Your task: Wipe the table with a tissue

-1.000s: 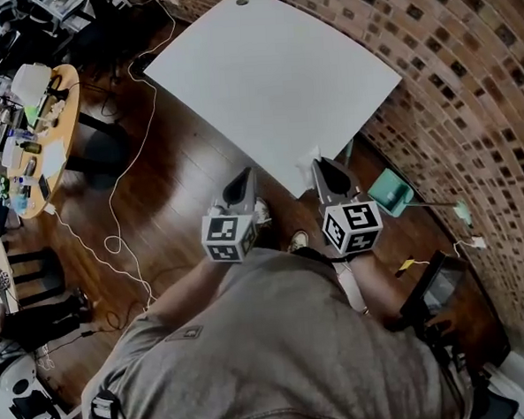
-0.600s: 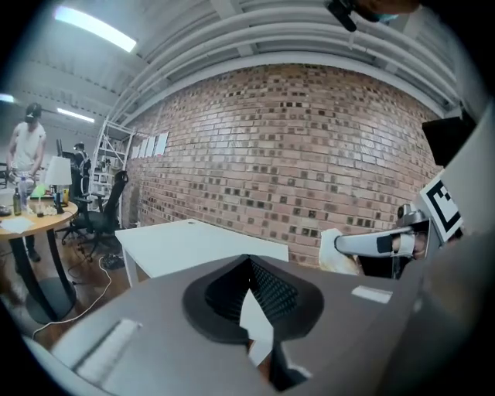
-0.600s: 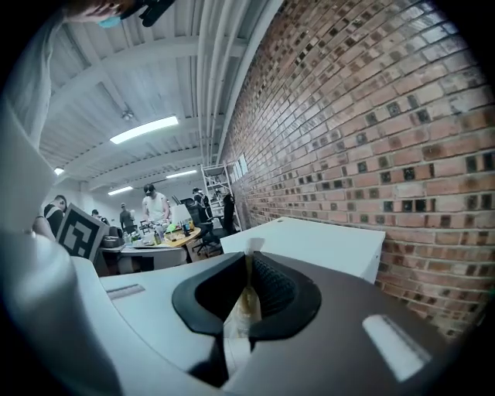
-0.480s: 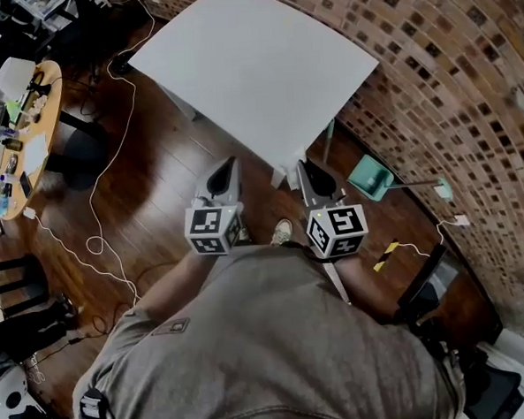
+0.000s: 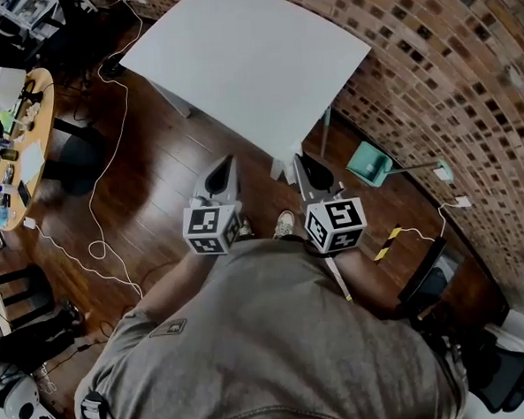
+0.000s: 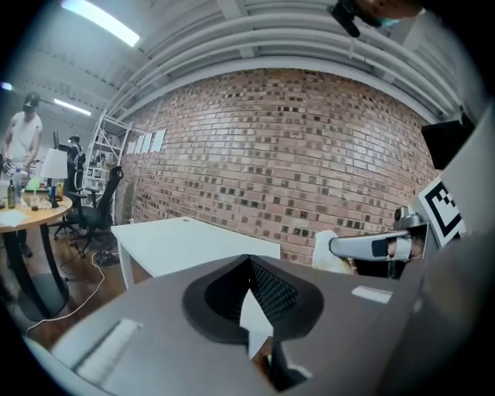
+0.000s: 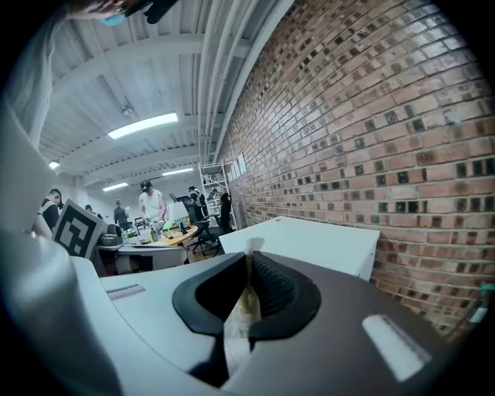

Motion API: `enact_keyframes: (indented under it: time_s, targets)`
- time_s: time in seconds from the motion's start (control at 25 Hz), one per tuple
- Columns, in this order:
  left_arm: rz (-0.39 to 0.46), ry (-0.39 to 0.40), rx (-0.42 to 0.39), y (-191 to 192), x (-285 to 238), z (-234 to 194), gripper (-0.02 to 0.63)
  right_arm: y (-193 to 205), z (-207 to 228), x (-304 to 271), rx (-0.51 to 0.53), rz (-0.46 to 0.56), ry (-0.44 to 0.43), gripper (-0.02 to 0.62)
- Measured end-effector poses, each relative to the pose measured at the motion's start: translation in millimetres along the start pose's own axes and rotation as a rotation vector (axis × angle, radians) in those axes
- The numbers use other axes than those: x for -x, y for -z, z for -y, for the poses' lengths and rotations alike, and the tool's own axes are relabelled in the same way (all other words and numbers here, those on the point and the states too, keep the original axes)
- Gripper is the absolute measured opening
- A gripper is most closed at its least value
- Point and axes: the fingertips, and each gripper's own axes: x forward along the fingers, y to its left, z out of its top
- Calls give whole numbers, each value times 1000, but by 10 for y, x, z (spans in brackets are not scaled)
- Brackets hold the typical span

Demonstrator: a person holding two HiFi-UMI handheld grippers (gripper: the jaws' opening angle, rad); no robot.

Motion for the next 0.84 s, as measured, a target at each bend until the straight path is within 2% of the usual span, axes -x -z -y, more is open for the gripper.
enact_keyframes:
  time_s: [0.84]
  targets:
    - [4,26,3,-47,-19,-162,2,-82,-138,-148,27,9,11,37]
